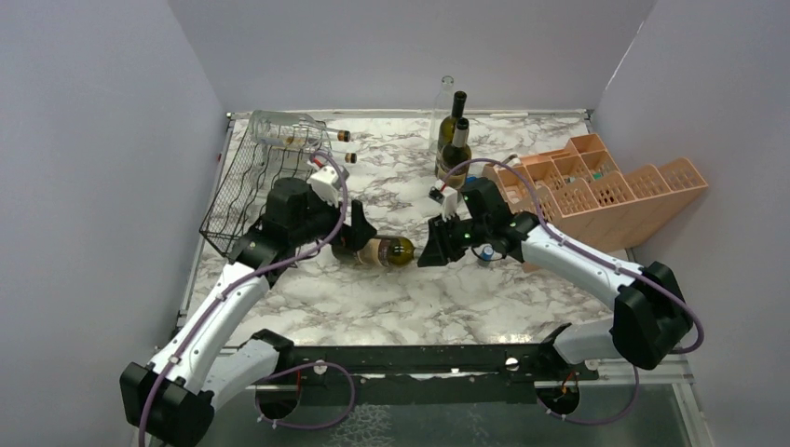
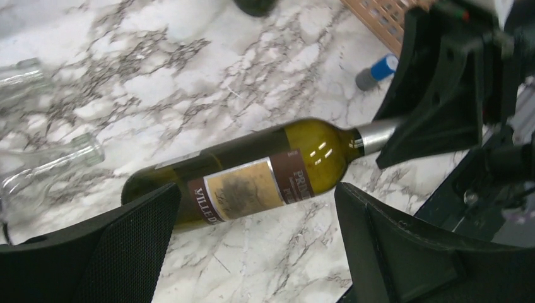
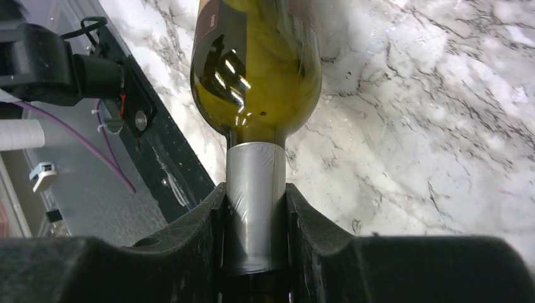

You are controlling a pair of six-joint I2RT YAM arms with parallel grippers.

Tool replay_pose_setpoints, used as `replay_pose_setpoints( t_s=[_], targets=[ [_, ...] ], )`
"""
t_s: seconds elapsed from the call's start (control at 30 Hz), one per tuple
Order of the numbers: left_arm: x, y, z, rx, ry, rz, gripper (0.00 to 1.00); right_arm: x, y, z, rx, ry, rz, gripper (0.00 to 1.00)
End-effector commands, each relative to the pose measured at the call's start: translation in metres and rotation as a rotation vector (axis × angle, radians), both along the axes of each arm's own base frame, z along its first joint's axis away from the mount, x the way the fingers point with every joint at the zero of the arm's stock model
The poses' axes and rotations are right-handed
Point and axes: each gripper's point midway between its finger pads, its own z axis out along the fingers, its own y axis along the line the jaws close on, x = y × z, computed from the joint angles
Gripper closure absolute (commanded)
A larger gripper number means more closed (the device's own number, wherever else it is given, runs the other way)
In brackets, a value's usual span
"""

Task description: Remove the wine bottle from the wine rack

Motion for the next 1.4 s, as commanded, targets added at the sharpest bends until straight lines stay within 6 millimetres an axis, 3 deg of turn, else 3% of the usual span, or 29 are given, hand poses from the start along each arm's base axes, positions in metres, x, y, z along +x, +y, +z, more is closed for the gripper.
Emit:
replay_pose_setpoints(
  t_s=[0.0,0.2,0.4,0.57,0.7,1.0,1.1,1.27,1.37],
  targets=[
    [-0.023,-0.032,0.024,-0.007,-0.341,-0.244,0.02,-0.001,-0.016,0.022,-0.066,-0.003,-0.05,0.99],
    [-0.062,-0.055,0.001,0.133,-0.592,-0.557,0.02,-0.012,-0.027,0.041,-0.096,-0.002,-0.04,0.99],
    [-0.071,-0.082,-0.024,0.244,-0.741,-0.735,0.01,-0.023,-0.035,0.053,-0.105,-0.01,-0.021,0.99],
    [-0.069,-0.118,-0.041,0.307,-0.755,-0.852,0.01,-0.029,-0.038,0.059,-0.102,-0.014,0.006,0.99],
    [-0.064,-0.133,-0.052,0.289,-0.768,-0.862,0.01,-0.031,-0.039,0.063,-0.092,-0.025,0.005,0.99],
    [-0.057,-0.139,-0.069,0.263,-0.777,-0.814,0.02,-0.032,-0.037,0.07,-0.065,-0.038,0.01,0.99],
    [-0.056,-0.139,-0.076,0.269,-0.756,-0.811,0.07,-0.03,-0.036,0.075,-0.059,-0.048,0.007,0.98],
    [-0.049,-0.141,-0.071,0.248,-0.729,-0.755,0.18,-0.026,-0.033,0.078,-0.051,-0.056,-0.007,0.95],
    [-0.048,-0.141,-0.068,0.234,-0.721,-0.732,0.29,-0.021,-0.033,0.08,-0.05,-0.067,-0.024,0.85]
  ],
)
